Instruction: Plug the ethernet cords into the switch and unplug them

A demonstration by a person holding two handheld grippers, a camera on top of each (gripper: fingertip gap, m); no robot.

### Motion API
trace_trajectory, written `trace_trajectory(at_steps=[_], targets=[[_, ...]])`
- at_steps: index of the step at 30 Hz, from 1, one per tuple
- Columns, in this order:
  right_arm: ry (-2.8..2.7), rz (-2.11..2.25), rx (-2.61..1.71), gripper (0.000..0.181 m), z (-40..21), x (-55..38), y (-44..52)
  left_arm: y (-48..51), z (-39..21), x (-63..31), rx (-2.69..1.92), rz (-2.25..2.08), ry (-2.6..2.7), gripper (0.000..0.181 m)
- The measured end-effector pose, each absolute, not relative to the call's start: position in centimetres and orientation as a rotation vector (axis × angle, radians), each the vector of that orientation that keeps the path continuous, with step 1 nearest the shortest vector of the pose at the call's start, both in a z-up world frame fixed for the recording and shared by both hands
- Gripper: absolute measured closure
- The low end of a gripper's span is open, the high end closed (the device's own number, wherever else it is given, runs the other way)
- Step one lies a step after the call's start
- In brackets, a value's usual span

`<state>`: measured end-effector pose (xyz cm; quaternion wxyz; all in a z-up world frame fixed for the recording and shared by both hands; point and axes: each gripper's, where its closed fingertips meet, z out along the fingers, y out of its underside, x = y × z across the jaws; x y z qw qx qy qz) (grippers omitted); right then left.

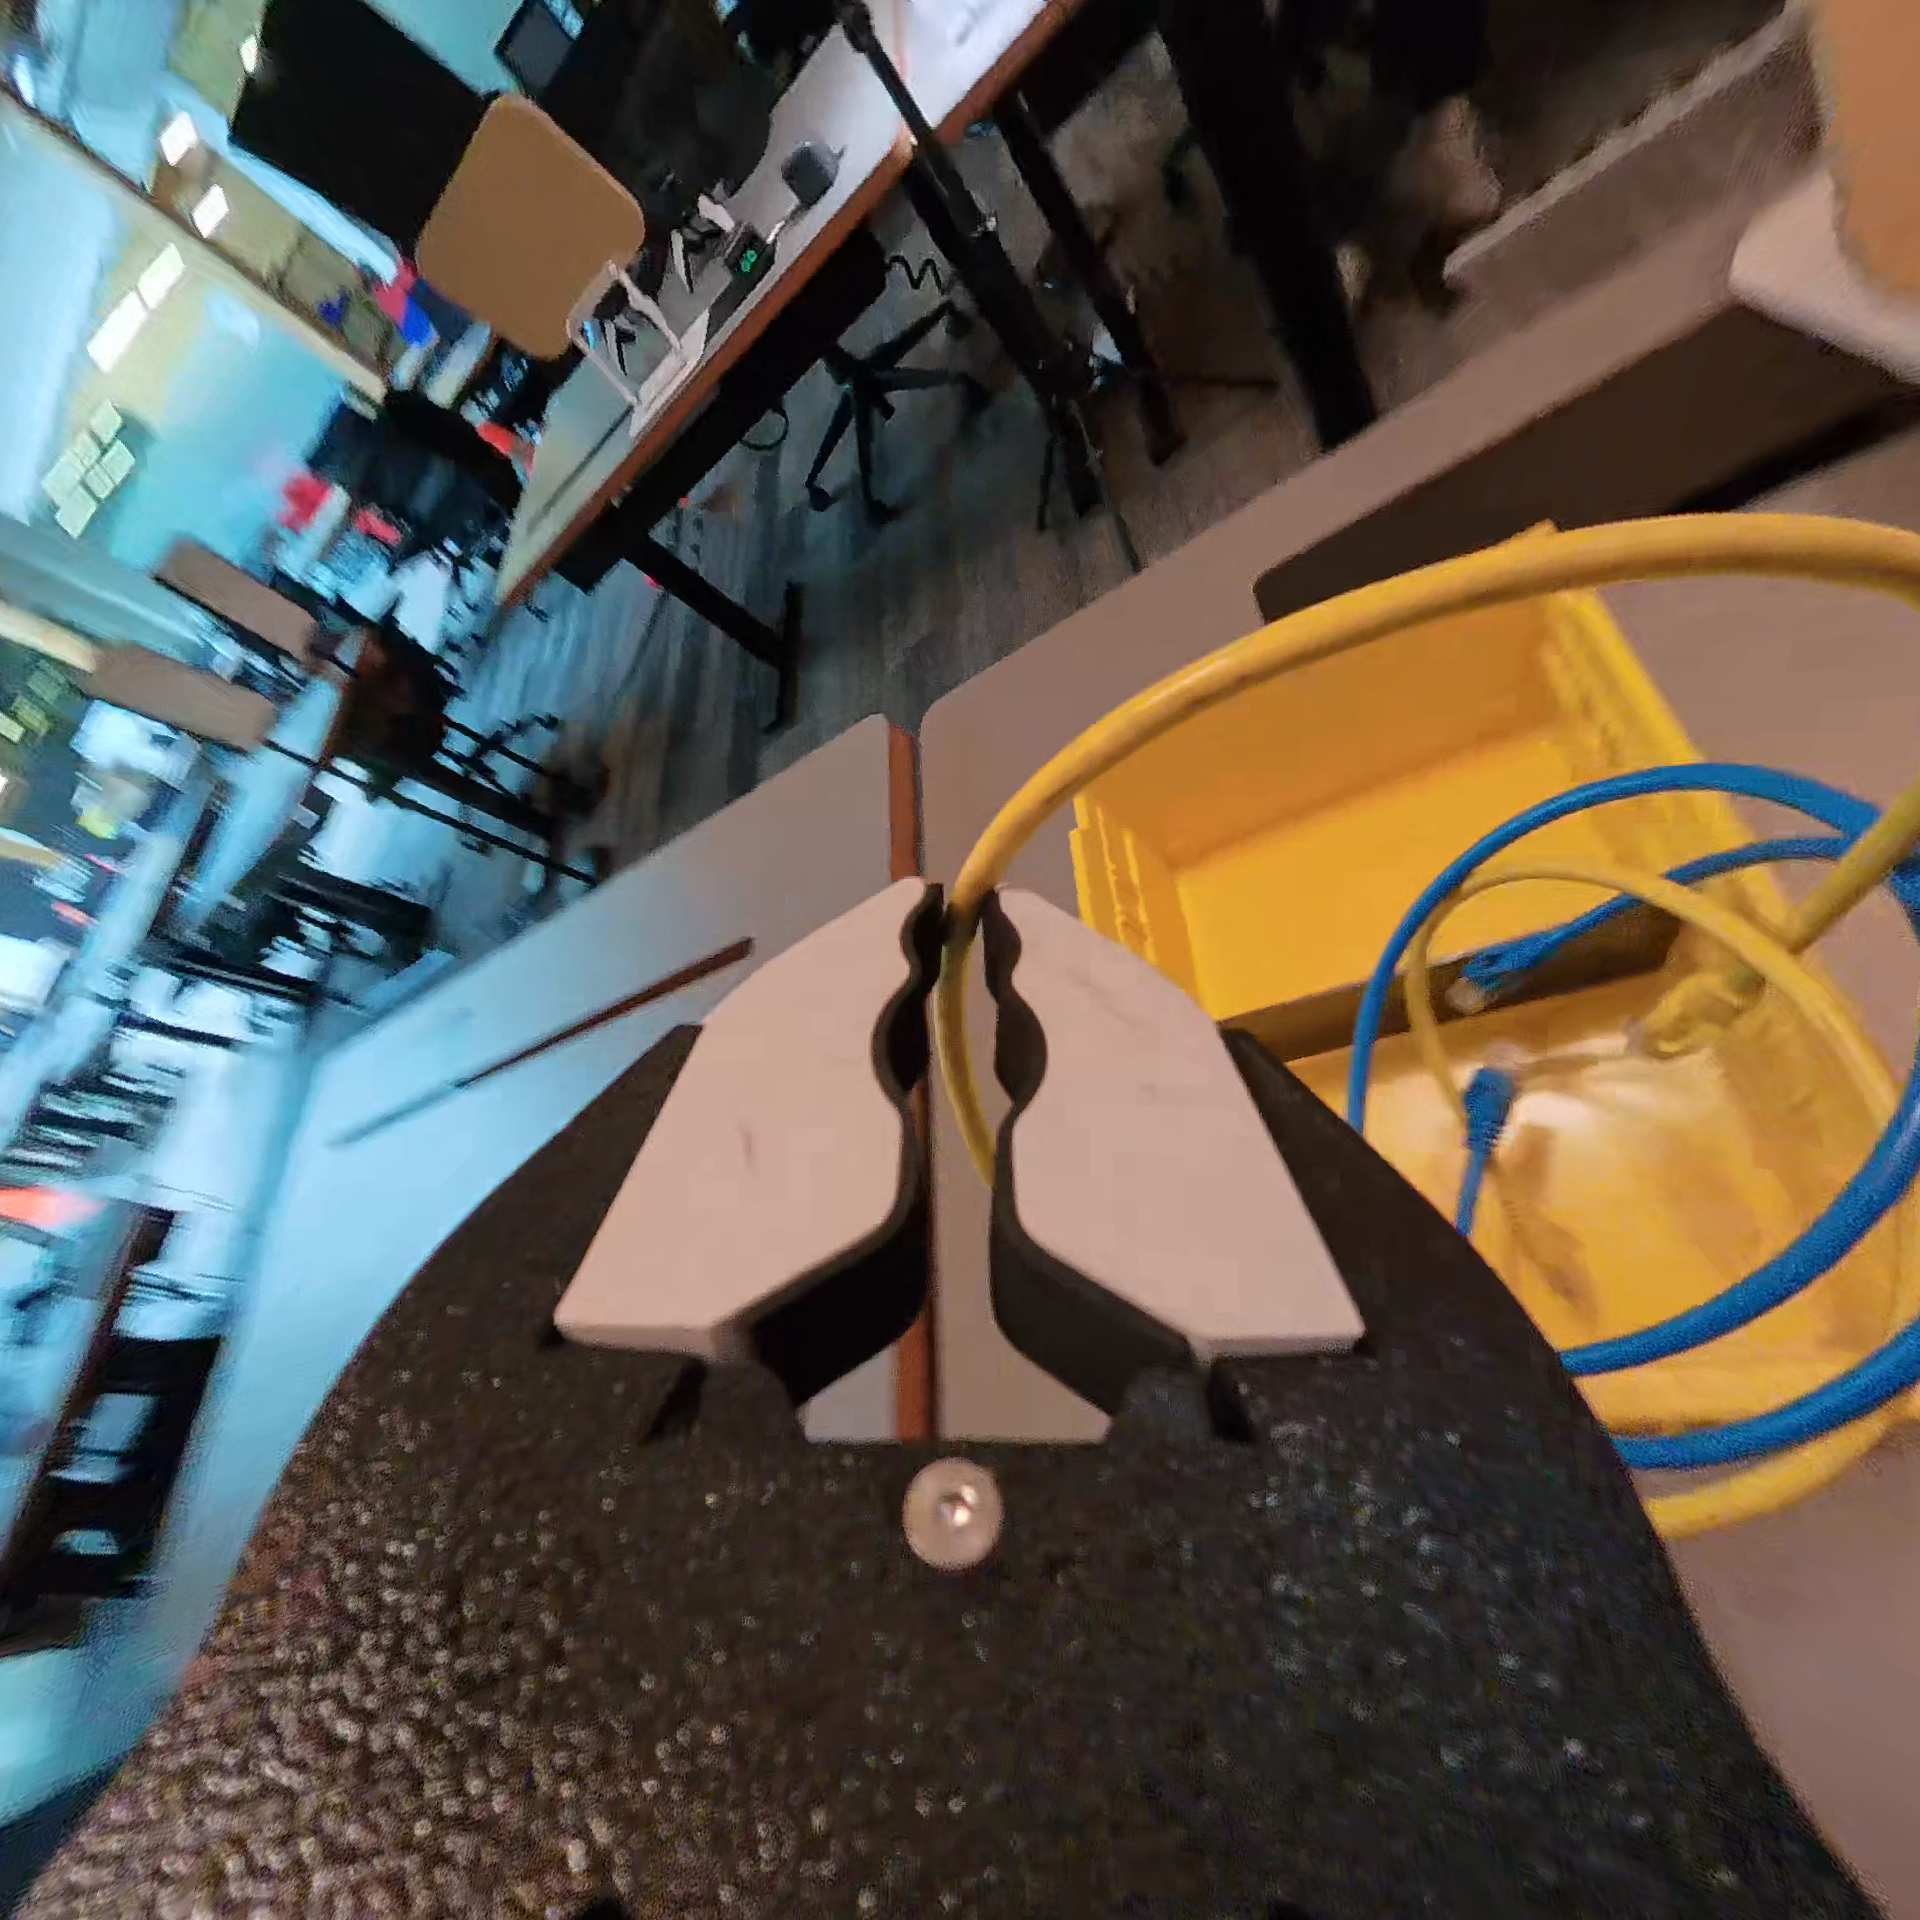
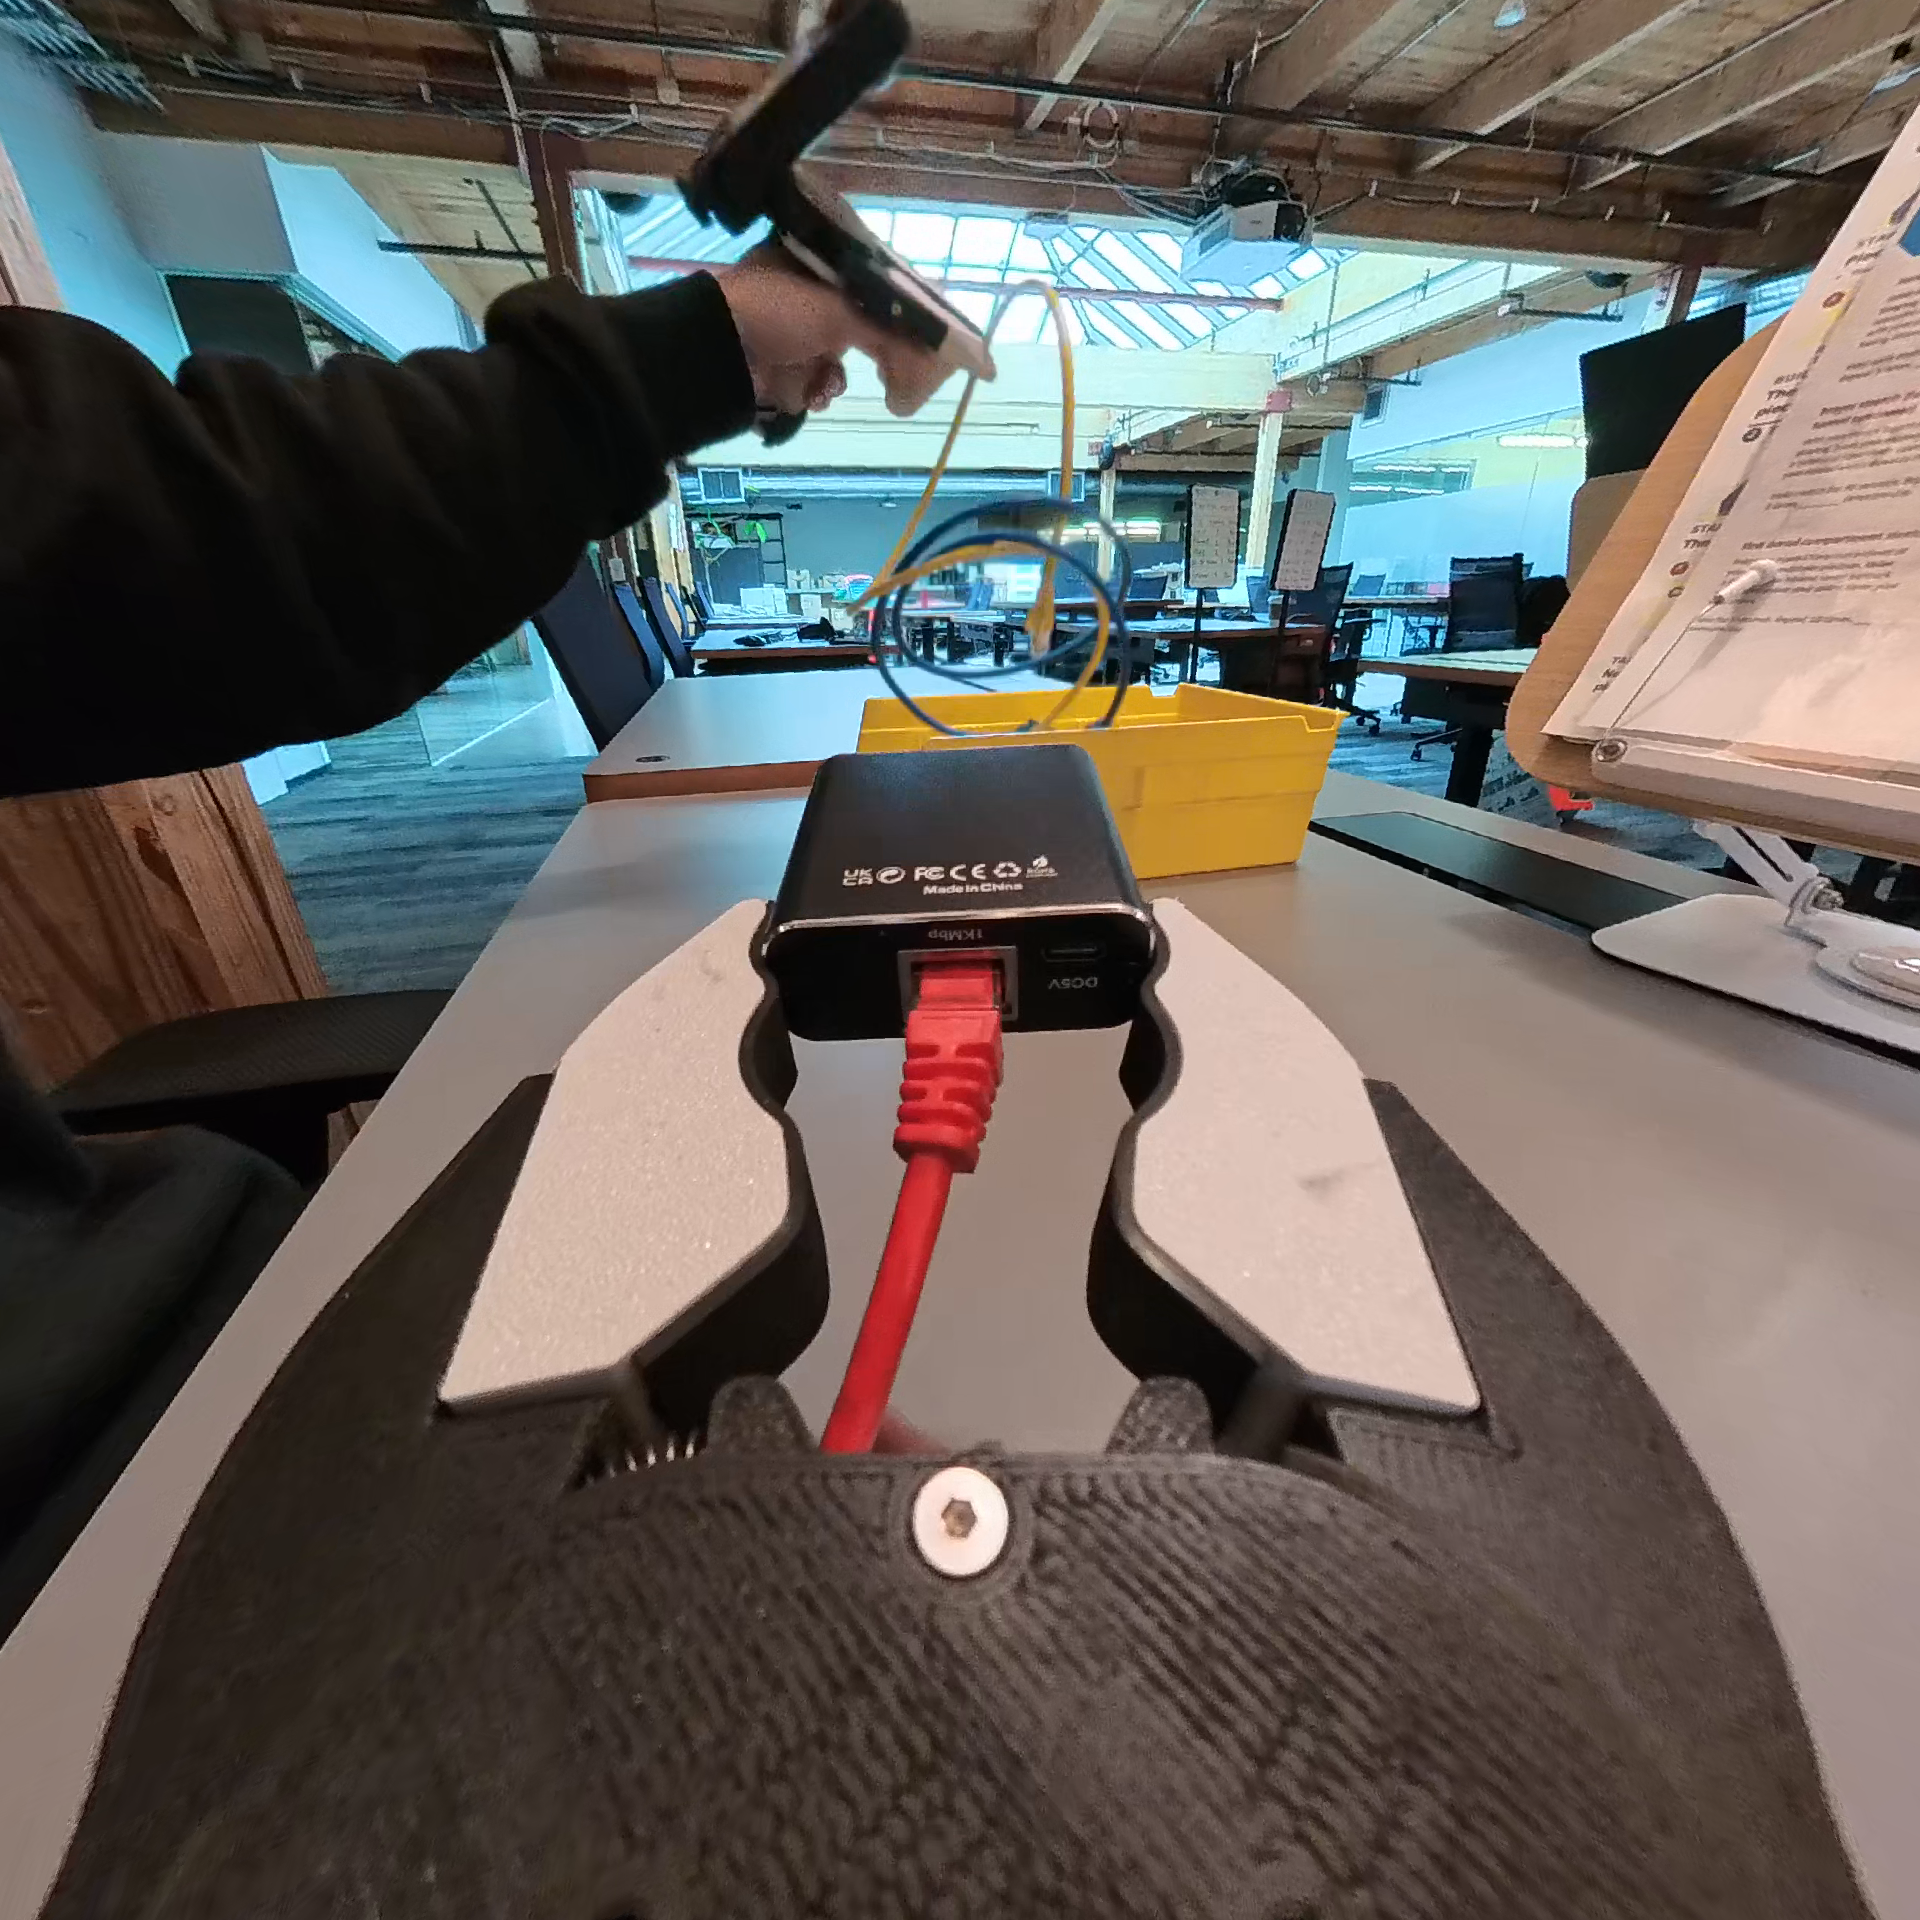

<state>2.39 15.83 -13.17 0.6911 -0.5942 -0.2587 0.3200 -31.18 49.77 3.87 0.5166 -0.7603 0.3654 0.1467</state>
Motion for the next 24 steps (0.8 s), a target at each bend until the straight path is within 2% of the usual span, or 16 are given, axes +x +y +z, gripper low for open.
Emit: trace_trajectory(at_steps=[1,3,4,7,10,13,15,20,24], targets=[[-0.575,0.717,-1.328,0.12,-13.2,2.4,15.9,49.7,4.3,-31.4,-1.85,0.261,0.784,0.175],[-0.568,0.72,-1.325,0.12,-13.1,2.5,15.9,49.4,4.8,-32.0,-1.861,0.138,0.662,0.175],[-0.565,0.721,-1.322,0.12,-13.1,2.6,15.9,49.3,4.2,-31.9,-1.83,0.219,0.779,0.177],[-0.564,0.726,-1.327,0.12,-13.1,2.6,15.9,47.4,-2.7,-31.5,-1.802,0.527,1.422,0.177],[-0.578,0.724,-1.338,0.12,-13.2,2.4,16.0,45.8,-7.0,-32.3,-1.875,0.643,1.661,0.177],[-0.58,0.721,-1.332,0.12,-13.2,2.4,15.9,47.3,-5.7,-33.3,-1.896,0.765,1.475,0.177],[-0.579,0.722,-1.329,0.12,-13.2,2.4,15.8,48.7,-2.6,-33.7,-1.869,0.789,1.226,0.177],[-0.589,0.721,-1.333,0.12,-13.2,2.3,15.8,48.1,2.0,-30.6,-1.853,0.278,0.916,0.173],[-0.589,0.721,-1.33,0.12,-13.2,2.3,15.8,46.1,3.6,-28.6,-1.77,0.06,0.997,0.172]])
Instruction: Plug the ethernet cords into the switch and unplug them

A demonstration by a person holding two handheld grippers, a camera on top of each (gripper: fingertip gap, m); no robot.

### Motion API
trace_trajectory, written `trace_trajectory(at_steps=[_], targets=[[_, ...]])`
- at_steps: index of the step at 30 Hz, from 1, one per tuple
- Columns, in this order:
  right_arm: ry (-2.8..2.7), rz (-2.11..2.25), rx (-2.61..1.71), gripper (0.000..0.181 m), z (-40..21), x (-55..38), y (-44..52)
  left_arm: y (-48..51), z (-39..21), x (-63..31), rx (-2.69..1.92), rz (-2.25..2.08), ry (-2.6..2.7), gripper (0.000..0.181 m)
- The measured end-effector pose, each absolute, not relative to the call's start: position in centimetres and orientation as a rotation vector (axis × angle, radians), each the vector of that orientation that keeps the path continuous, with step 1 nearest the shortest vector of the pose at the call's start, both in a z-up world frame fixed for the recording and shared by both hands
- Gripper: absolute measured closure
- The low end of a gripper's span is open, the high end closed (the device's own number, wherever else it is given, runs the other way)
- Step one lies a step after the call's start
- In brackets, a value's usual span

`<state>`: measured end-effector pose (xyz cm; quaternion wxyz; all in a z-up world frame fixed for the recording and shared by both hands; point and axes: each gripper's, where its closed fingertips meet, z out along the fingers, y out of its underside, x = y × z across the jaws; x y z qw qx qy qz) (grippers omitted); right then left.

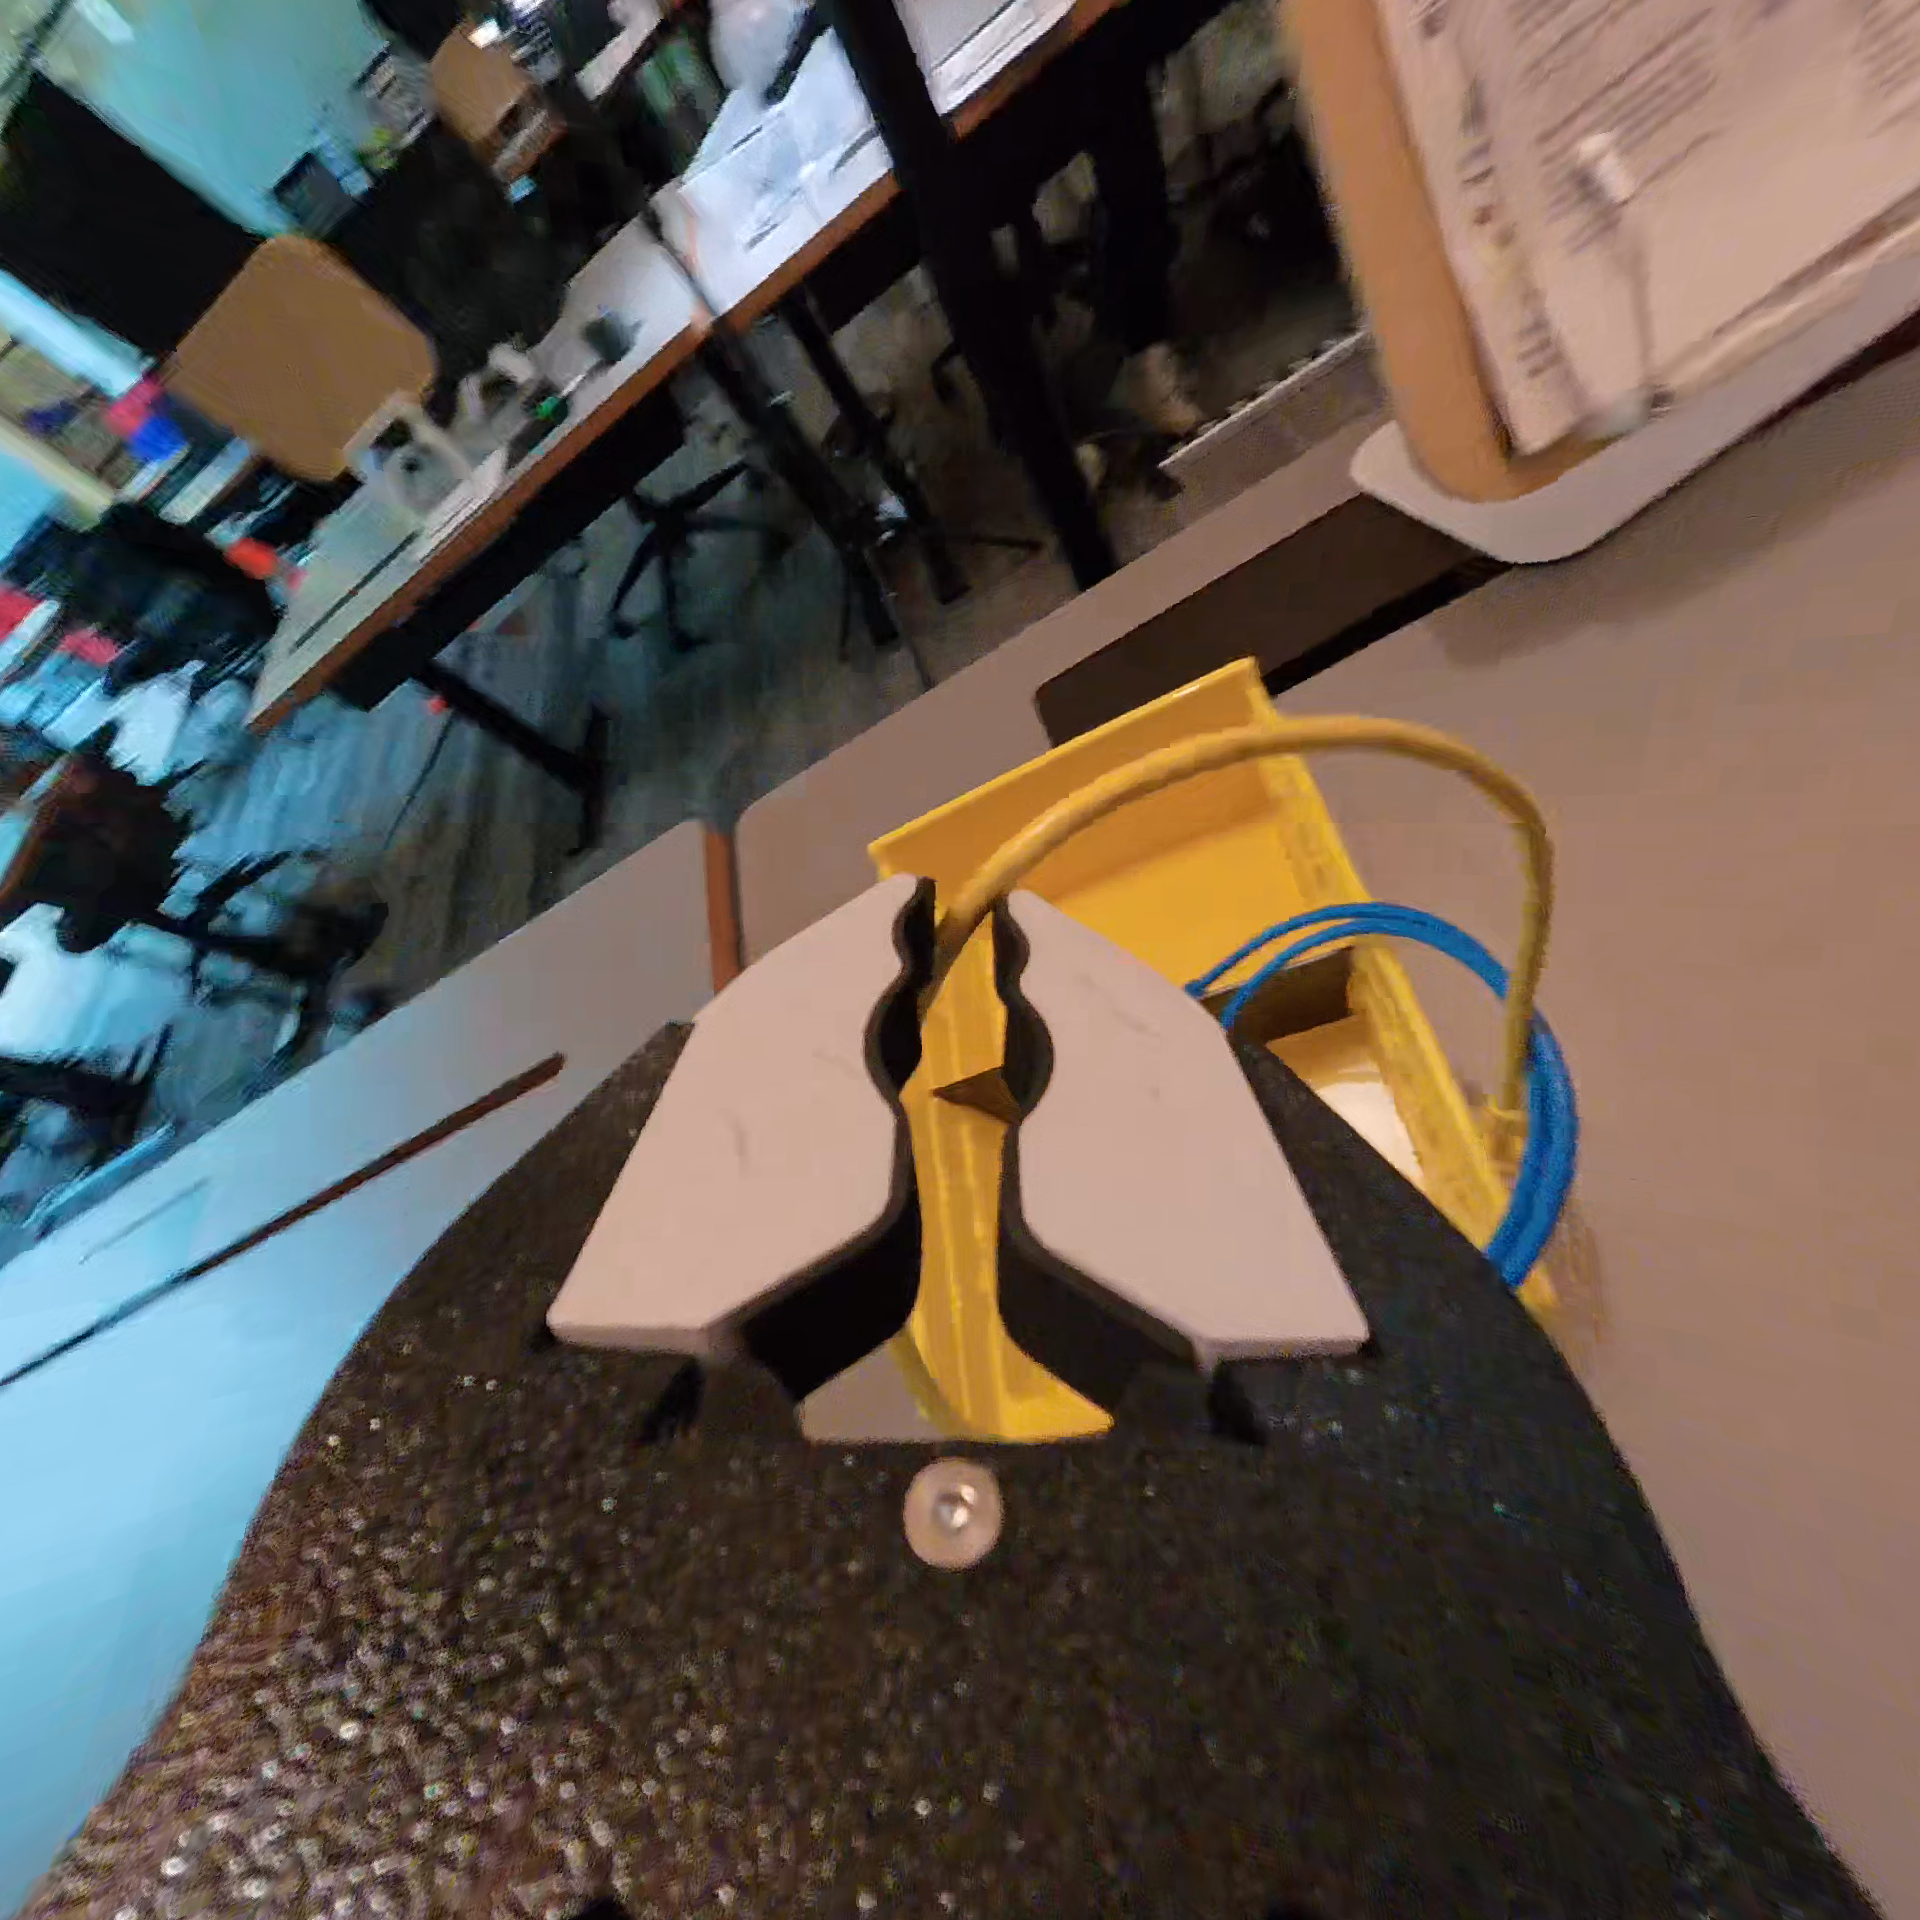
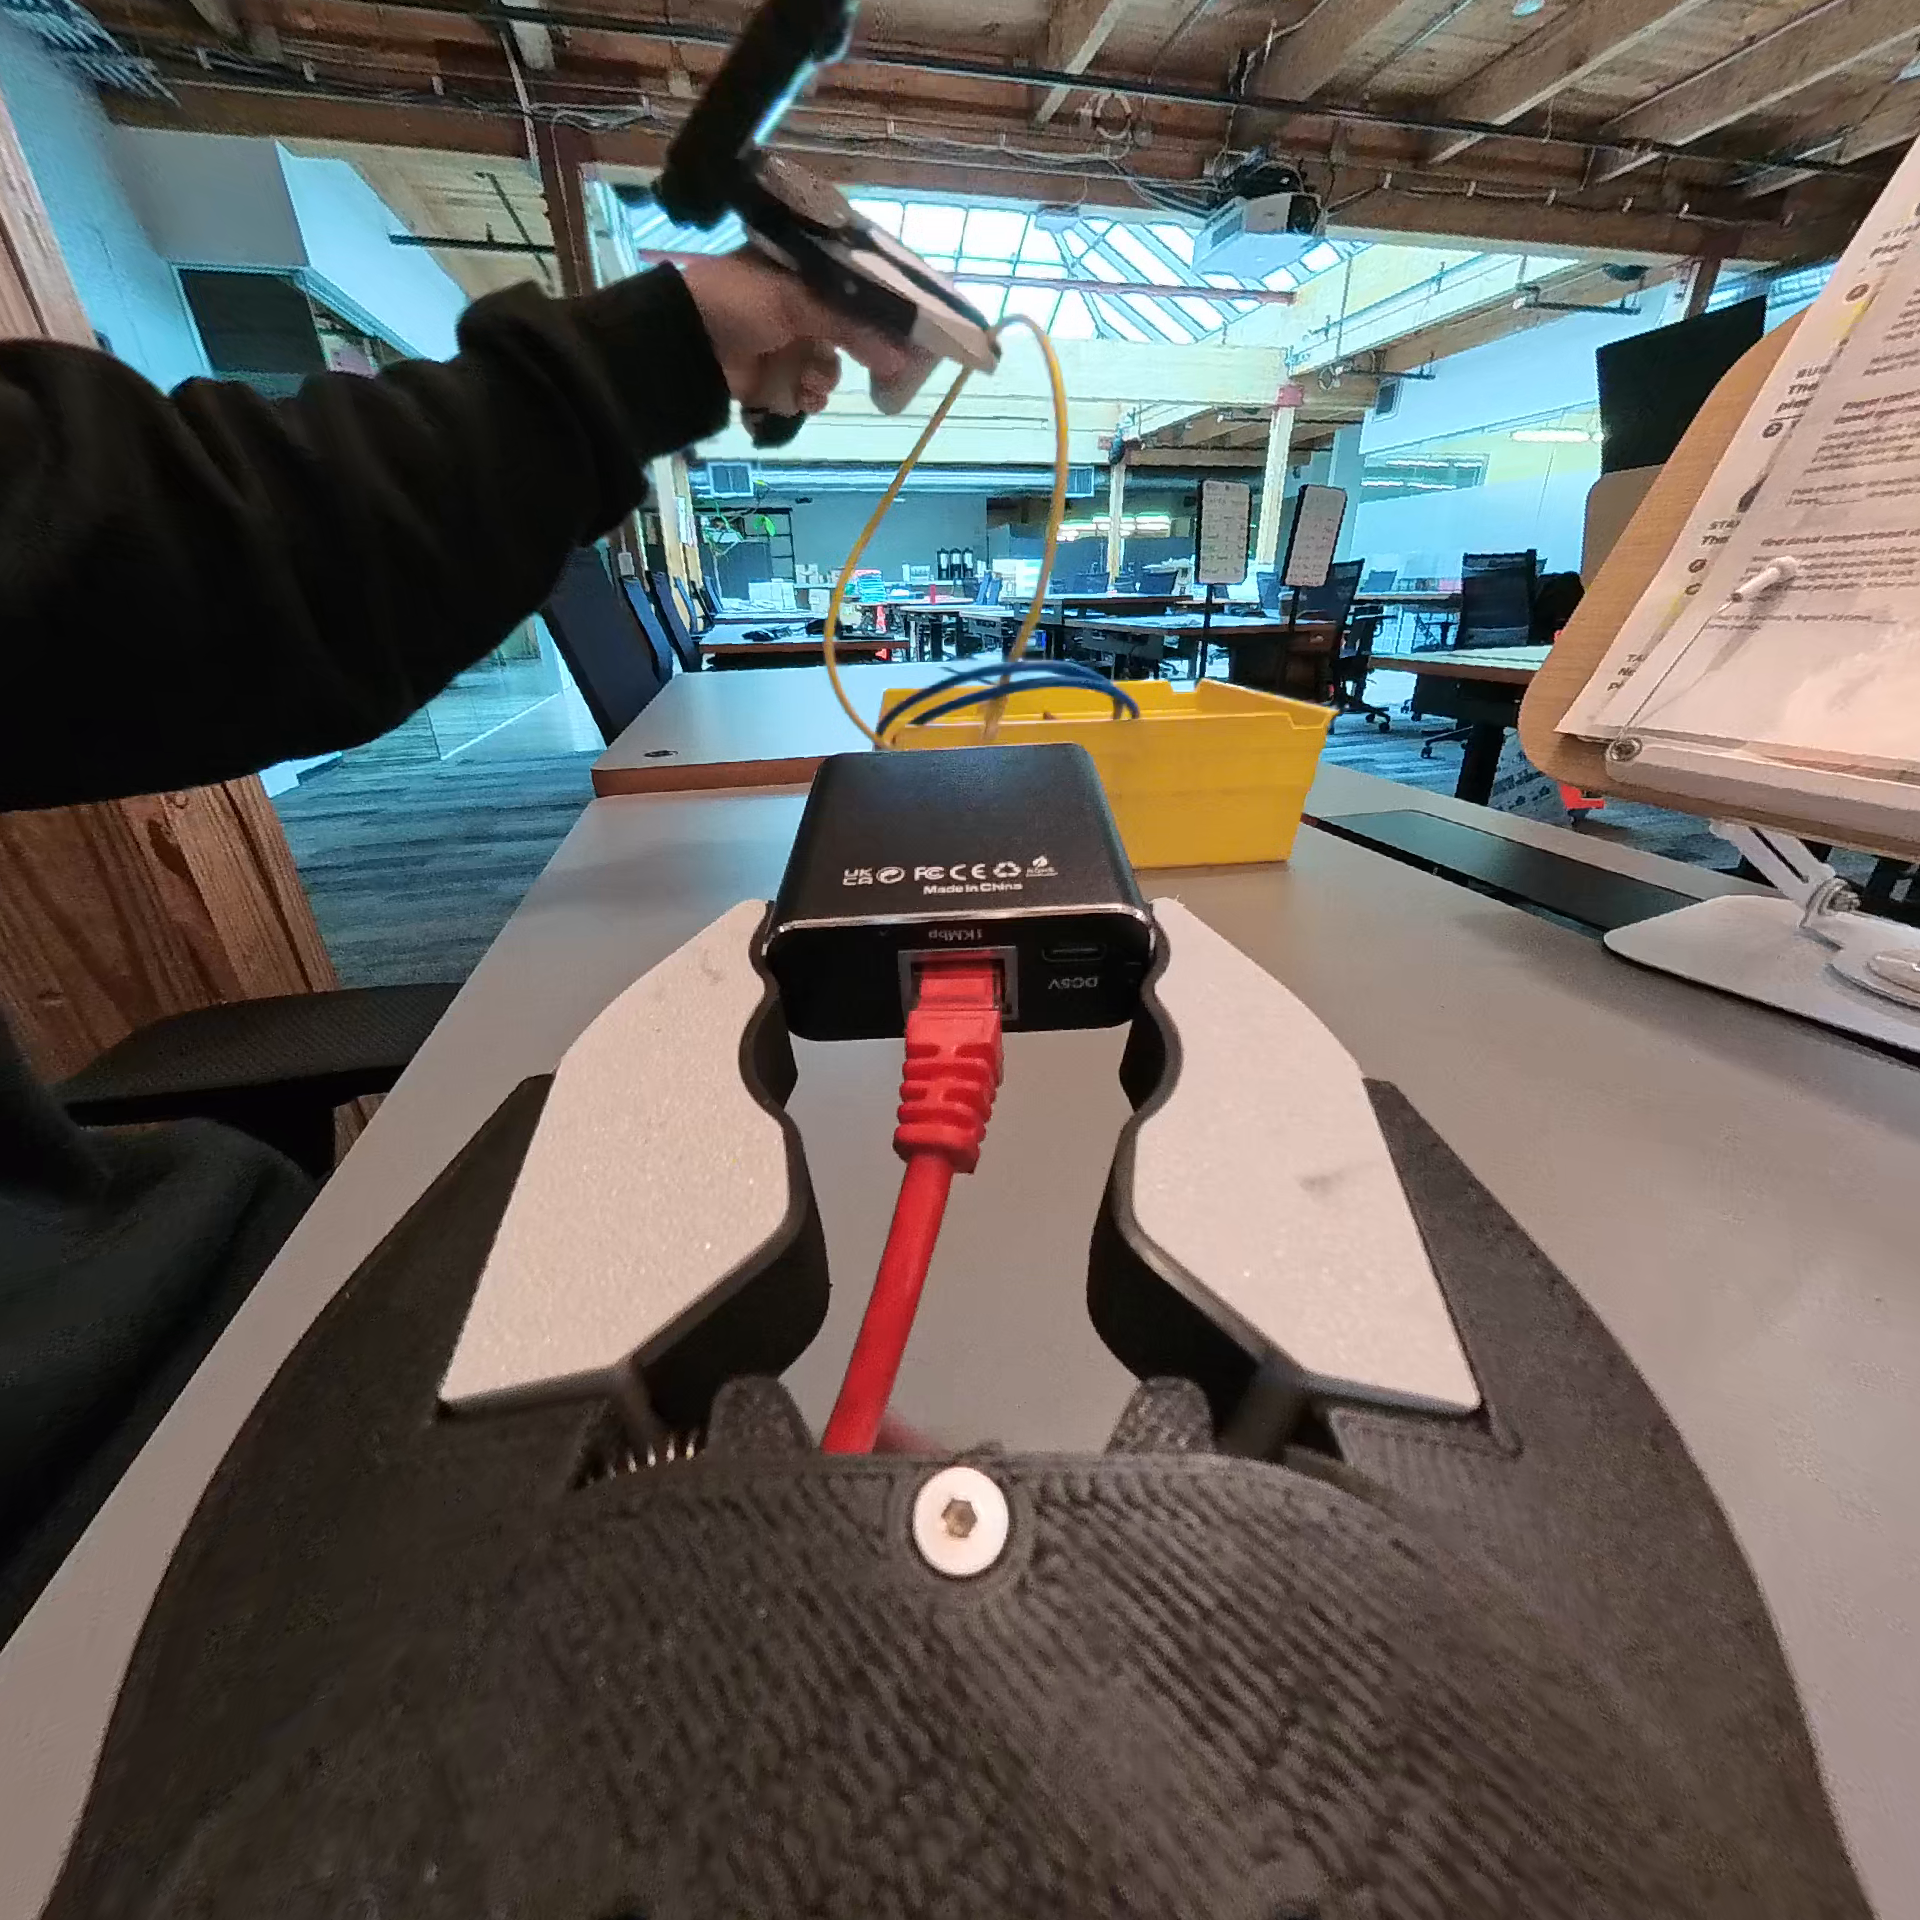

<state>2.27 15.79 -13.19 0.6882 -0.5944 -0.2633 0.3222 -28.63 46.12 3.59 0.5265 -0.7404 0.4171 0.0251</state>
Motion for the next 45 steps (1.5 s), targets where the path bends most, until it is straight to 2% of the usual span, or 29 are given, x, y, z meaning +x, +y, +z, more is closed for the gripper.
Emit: trace_trajectory(at_steps=[3,6,12,18,28,35,45], targets=[[-0.588,0.724,-1.332,0.12,-13.2,2.3,15.8,39.9,1.5,-25.0,-1.717,-0.275,1.452,0.174],[-0.587,0.724,-1.329,0.12,-13.2,2.3,15.8,39.6,0.7,-27.2,-1.733,-0.017,1.56,0.175],[-0.584,0.726,-1.326,0.12,-13.1,2.4,15.8,43.1,7.2,-34.3,-1.819,0.337,0.968,0.177],[-0.58,0.732,-1.324,0.12,-13.1,2.4,15.8,40.3,14.7,-35.7,-1.558,0.605,0.81,0.177],[-0.588,0.726,-1.322,0.12,-13.1,2.3,15.7,37.5,22.4,-35.0,-1.324,0.419,0.586,0.177],[-0.599,0.722,-1.326,0.12,-13.2,2.2,15.7,37.5,15.8,-29.2,-1.483,0.038,0.95,0.177],[-0.597,0.725,-1.324,0.12,-13.2,2.2,15.7,30.3,10.3,-21.7,-1.044,-0.419,1.472,0.176]])
